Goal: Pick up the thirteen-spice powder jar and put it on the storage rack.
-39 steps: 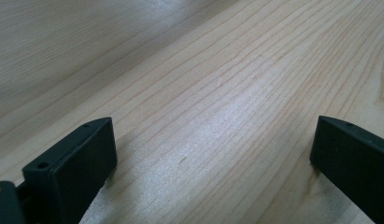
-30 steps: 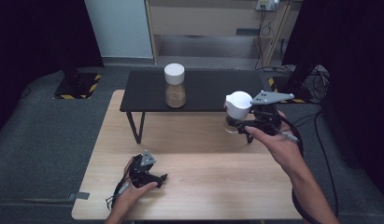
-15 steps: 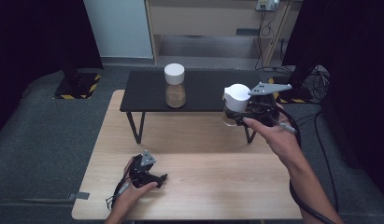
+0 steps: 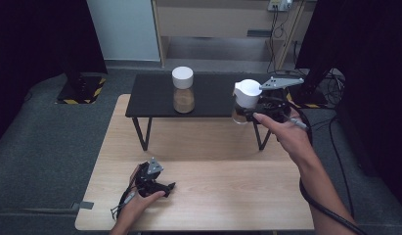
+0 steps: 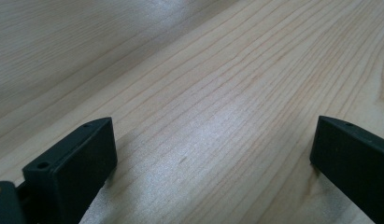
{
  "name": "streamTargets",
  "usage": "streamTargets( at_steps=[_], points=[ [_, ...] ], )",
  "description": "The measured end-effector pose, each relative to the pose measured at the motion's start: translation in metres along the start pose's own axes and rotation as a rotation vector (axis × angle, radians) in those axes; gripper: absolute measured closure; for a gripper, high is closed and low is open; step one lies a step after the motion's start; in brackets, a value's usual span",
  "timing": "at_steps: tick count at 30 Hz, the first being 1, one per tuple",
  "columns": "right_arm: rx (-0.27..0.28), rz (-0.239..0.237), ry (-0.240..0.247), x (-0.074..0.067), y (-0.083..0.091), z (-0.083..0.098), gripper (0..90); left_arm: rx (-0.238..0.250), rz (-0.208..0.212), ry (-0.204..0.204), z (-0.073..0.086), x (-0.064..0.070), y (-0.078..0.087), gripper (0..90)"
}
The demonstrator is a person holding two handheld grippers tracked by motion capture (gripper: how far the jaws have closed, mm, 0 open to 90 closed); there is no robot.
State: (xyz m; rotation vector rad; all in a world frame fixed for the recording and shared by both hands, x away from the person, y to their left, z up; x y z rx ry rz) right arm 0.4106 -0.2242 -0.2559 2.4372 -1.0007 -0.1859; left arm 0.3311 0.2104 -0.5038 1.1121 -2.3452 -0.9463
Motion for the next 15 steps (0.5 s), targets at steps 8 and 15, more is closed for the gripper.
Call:
streamTargets(
  at_steps=[8, 15],
  points=[
    [-0.007, 0.005, -0.001, 0.006, -0.008, -0.008, 31.5, -0.001, 0.0, 0.0, 0.0, 0.0, 0.0, 0.0],
    [-0.01, 0.007, -0.009, 0.011, -0.016, -0.013, 31.5, 0.0, 0.0, 0.0, 0.0, 0.0, 0.0, 0.0]
  ],
)
Point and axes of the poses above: each handheld gripper's, and its own axes: y roughly backward along the jaws, z roughly out of its underside, x roughly to its right, the point moved 9 cm from there along -y, roughly forward along the jaws, and after that the axes turned 4 degrees about y, right-handed, at the moved point
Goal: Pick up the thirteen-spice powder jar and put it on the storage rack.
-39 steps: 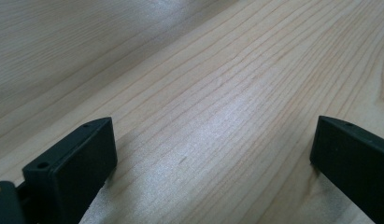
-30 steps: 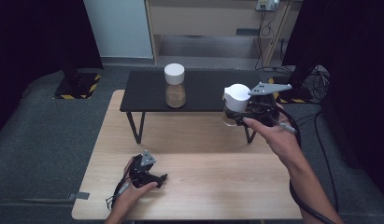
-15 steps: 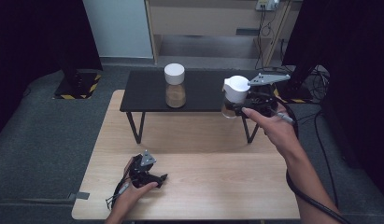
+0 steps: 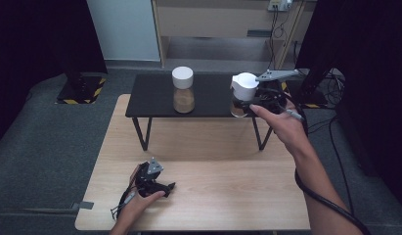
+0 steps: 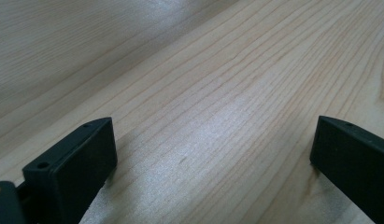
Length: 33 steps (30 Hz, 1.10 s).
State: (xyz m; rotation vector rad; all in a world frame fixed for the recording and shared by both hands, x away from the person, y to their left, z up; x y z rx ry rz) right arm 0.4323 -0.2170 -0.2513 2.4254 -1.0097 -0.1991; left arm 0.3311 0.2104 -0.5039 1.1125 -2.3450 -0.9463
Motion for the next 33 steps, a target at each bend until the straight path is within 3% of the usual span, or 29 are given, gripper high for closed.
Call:
streamTargets(
  at_steps=[33],
  points=[
    [-0.031, 0.002, -0.015, 0.016, -0.03, -0.009, 31.5, 0.0, 0.001, -0.002, 0.0, 0.0, 0.0, 0.0]
  ],
)
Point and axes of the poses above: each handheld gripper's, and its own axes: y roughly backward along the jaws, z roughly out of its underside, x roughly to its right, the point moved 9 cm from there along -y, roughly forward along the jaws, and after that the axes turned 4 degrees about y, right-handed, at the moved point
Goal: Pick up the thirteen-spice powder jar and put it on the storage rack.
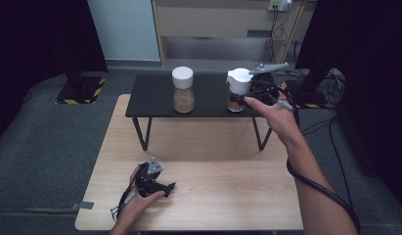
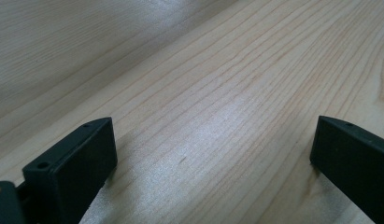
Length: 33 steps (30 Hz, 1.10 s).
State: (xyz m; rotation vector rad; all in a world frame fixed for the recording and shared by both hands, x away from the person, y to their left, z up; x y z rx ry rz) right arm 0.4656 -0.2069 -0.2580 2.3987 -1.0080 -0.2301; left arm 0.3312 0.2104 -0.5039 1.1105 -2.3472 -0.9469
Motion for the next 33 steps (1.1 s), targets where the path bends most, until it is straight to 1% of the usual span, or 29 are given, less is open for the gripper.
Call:
streamTargets(
  at_steps=[2, 3, 5, 9, 12, 17, 21, 28, 30, 33],
  points=[
    [-0.003, -0.001, -0.004, 0.0005, -0.0022, 0.0009, 31.5, 0.0, 0.0, 0.0, 0.0, 0.0, 0.0, 0.0],
    [-0.004, 0.001, 0.004, 0.0009, -0.0029, 0.0013, 31.5, 0.0, 0.0, 0.0, 0.0, 0.0, 0.0, 0.0],
    [-0.004, -0.002, -0.002, 0.0005, -0.0036, 0.0011, 31.5, 0.0, 0.0, 0.0, 0.0, 0.0, 0.0, 0.0],
    [-0.008, -0.003, 0.003, 0.0006, -0.0042, 0.0003, 31.5, 0.0, 0.0, 0.0, 0.0, 0.0, 0.0, 0.0],
    [-0.005, -0.004, -0.01, 0.0012, -0.0046, 0.0009, 31.5, 0.0, 0.0, -0.001, 0.0, 0.0001, 0.0, 0.0],
    [0.002, -0.004, -0.01, 0.0007, -0.0046, 0.0028, 31.3, -0.001, 0.001, -0.001, -0.0001, 0.0001, 0.0001, 0.0],
    [0.008, -0.007, -0.021, 0.0011, -0.0049, 0.0043, 31.0, -0.001, 0.001, -0.001, -0.0001, 0.0001, 0.0001, 0.0],
    [0.007, -0.009, -0.019, 0.0013, -0.0054, 0.0042, 30.9, 0.0, 0.001, -0.001, 0.0001, 0.0001, 0.0, 0.0],
    [0.004, -0.007, -0.016, 0.001, -0.0052, 0.0037, 29.5, 0.001, 0.001, -0.001, 0.0, 0.0001, 0.0, 0.0],
    [-0.008, -0.001, -0.003, 0.0005, -0.0055, 0.0041, 24.5, 0.001, 0.001, -0.001, 0.0001, 0.0001, 0.0, 0.0]
  ],
)
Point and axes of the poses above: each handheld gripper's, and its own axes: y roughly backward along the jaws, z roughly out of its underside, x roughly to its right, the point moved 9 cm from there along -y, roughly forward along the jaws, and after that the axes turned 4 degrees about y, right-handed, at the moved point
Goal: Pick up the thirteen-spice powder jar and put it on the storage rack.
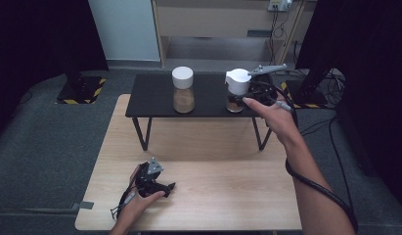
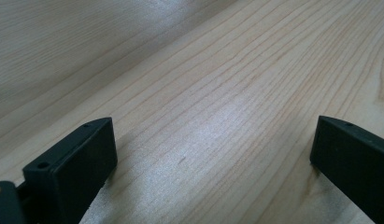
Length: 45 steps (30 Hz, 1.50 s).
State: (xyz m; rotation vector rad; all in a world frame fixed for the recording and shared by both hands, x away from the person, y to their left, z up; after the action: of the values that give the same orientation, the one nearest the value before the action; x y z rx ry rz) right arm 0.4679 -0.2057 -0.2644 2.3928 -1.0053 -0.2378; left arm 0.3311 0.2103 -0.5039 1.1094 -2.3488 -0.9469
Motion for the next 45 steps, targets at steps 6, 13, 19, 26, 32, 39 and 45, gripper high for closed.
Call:
streamTargets(
  at_steps=[6, 13, 19, 26, 32, 39, 45],
  points=[
    [-0.011, 0.024, 0.013, 0.001, 0.002, 0.003, 16.5, -0.001, 0.0, 0.0, 0.0, 0.0, 0.0, 0.0],
    [0.004, 0.02, 0.008, 0.001, 0.013, 0.007, 11.9, 0.0, 0.0, 0.0, 0.0, 0.0, 0.0, 0.0],
    [-0.001, 0.013, 0.011, -0.001, 0.023, 0.009, 10.3, 0.0, 0.0, 0.0, 0.0, 0.0, 0.0, 0.0],
    [-0.008, -0.002, 0.018, -0.006, 0.034, 0.008, 9.0, -0.002, -0.002, 0.001, 0.0, 0.0, 0.0, 0.0],
    [-0.027, -0.009, 0.033, -0.013, 0.04, 0.008, 8.6, -0.001, -0.003, 0.001, 0.0, 0.0, 0.0, 0.0],
    [-0.065, -0.011, 0.054, -0.021, 0.044, 0.011, 8.7, -0.001, -0.003, 0.002, 0.0, 0.0, 0.0, 0.0],
    [-0.075, -0.013, 0.057, -0.026, 0.048, 0.02, 9.2, -0.001, -0.002, 0.002, 0.0, 0.0, 0.0, 0.0]
  ],
)
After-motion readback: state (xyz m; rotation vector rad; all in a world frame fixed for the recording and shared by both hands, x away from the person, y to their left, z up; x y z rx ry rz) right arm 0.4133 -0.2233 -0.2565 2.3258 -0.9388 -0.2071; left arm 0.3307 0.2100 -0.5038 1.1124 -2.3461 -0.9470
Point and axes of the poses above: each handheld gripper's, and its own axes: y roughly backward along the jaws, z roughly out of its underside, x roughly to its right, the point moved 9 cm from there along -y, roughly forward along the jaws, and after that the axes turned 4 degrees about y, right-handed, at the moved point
